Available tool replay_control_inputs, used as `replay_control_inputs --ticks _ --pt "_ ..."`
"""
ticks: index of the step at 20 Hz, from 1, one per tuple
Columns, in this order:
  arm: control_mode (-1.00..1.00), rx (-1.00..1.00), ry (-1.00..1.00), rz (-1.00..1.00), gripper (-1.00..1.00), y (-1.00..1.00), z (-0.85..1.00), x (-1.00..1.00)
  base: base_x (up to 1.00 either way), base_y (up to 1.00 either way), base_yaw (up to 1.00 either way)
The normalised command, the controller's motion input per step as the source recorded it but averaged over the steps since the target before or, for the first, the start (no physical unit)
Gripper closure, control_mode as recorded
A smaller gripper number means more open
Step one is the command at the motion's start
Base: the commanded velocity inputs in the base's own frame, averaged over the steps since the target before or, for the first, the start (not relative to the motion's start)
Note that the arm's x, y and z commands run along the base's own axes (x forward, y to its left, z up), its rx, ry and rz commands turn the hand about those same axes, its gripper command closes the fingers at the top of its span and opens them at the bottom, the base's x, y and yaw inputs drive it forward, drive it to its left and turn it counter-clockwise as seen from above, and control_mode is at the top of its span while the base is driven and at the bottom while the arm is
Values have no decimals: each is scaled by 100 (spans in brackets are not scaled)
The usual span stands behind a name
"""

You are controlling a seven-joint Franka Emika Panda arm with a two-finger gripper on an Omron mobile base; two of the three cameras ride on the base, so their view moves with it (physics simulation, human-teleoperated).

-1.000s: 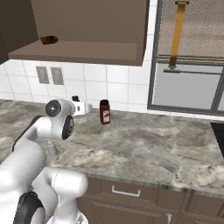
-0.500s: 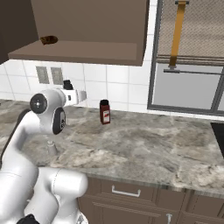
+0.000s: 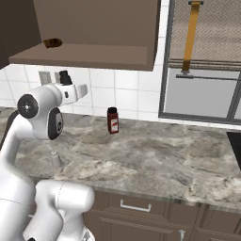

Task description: Pick the shaker and shaker from the counter and place them in the cabinet.

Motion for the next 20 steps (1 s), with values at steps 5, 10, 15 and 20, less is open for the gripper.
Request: replay_control_inputs --ticks 5,10,15,20 --pt "-100 0 -6 0 100 0 86 -2 0 0 0" --pt "-100 7 0 0 100 0 69 0 0 0 0" --pt "-100 20 5 0 100 0 37 3 0 0 0" --pt "-100 23 11 0 100 0 26 18 0 0 0"
